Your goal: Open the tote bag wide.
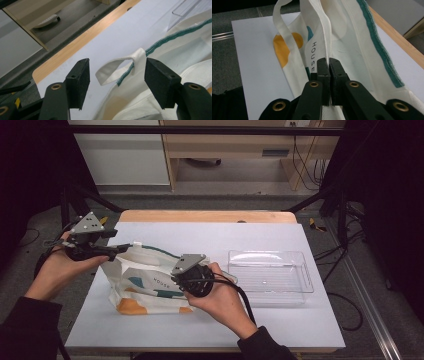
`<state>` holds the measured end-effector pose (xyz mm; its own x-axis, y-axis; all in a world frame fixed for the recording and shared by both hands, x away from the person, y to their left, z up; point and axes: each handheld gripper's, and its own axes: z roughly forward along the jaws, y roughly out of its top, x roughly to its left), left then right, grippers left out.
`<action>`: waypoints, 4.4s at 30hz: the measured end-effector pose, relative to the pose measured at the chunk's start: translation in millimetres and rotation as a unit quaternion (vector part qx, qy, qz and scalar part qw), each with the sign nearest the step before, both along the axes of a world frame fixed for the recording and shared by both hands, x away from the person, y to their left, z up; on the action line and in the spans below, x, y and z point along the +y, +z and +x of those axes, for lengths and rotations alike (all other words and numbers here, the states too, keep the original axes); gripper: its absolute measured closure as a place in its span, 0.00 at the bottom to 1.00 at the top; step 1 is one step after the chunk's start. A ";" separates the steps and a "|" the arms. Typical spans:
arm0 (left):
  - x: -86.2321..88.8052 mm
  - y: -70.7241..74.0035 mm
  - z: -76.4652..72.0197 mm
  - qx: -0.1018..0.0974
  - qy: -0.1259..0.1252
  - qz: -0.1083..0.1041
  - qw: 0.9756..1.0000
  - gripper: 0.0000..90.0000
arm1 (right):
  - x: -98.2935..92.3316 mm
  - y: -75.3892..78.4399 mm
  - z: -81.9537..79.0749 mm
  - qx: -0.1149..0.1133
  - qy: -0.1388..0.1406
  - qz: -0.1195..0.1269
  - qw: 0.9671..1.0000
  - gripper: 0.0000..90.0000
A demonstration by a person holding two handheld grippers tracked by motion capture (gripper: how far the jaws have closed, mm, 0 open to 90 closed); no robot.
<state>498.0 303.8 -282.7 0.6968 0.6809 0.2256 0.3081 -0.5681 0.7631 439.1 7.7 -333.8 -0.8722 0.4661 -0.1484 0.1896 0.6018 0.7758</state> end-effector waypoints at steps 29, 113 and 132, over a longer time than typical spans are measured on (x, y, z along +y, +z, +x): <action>-29.2 -17.1 35.9 0.069 0.004 0.041 0.997 0.95 | -0.9 -27.1 -16.2 0.017 0.022 0.018 0.999 0.99; -50.0 -98.5 110.3 0.060 0.049 -0.002 0.997 0.98 | 0.8 -121.2 -59.7 0.082 0.068 0.006 0.994 0.99; -48.8 -80.2 67.7 -0.019 0.036 -0.019 0.999 0.64 | -6.0 -106.2 -60.5 0.057 0.058 0.037 0.996 0.68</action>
